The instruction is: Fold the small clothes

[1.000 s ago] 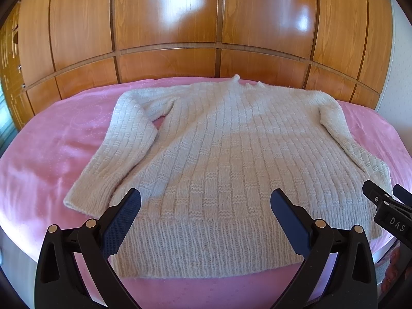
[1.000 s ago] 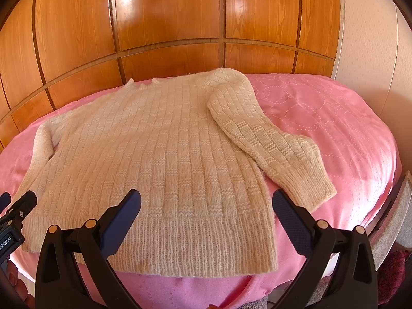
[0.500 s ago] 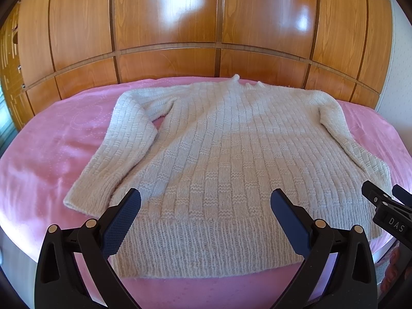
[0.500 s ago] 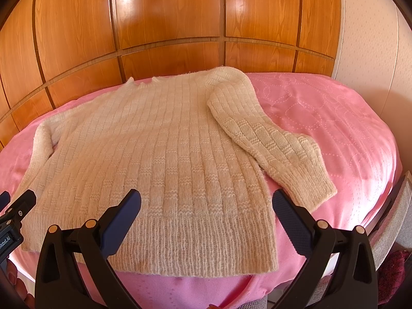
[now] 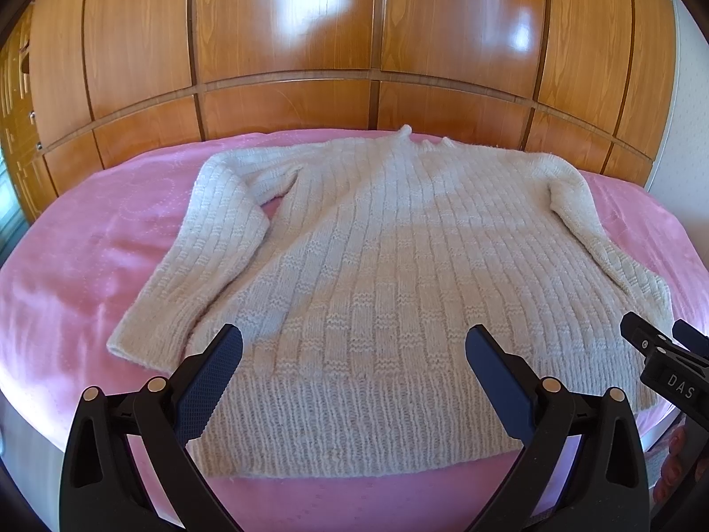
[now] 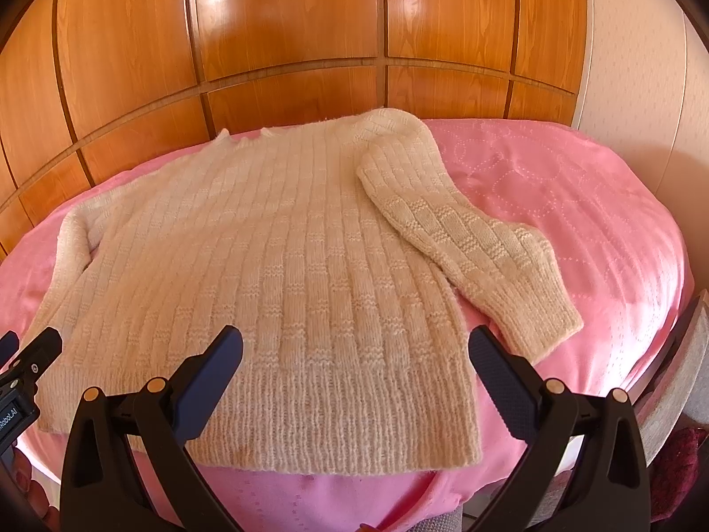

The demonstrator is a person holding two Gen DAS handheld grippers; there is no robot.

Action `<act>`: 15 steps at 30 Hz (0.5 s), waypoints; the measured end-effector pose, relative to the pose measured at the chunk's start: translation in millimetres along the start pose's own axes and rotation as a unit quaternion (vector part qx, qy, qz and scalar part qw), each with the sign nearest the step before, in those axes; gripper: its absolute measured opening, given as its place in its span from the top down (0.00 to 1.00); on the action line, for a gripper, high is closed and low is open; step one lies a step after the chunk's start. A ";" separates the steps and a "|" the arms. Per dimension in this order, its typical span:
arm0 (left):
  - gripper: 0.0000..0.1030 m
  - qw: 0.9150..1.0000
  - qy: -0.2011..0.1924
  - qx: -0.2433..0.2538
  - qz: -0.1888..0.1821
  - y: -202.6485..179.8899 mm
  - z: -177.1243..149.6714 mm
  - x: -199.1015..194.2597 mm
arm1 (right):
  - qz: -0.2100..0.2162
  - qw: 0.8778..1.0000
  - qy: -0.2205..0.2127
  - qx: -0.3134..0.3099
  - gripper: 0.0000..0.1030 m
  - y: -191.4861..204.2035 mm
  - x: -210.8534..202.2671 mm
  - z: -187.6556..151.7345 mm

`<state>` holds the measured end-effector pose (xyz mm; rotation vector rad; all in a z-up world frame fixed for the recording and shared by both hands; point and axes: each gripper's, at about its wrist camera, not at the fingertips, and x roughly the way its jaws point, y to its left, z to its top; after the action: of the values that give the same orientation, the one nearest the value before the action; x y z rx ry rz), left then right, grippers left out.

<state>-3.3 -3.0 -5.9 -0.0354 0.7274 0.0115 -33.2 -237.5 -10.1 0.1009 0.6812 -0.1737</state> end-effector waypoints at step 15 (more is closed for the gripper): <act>0.03 1.000 0.015 -0.002 -0.001 5.2 -0.2 7.6 | -0.001 1.000 0.003 -0.002 0.02 1.0 2.9 -0.6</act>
<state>2.1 2.2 -11.3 -0.0397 0.7576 0.0106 -31.2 -236.8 -12.4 0.0963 0.6885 -0.1734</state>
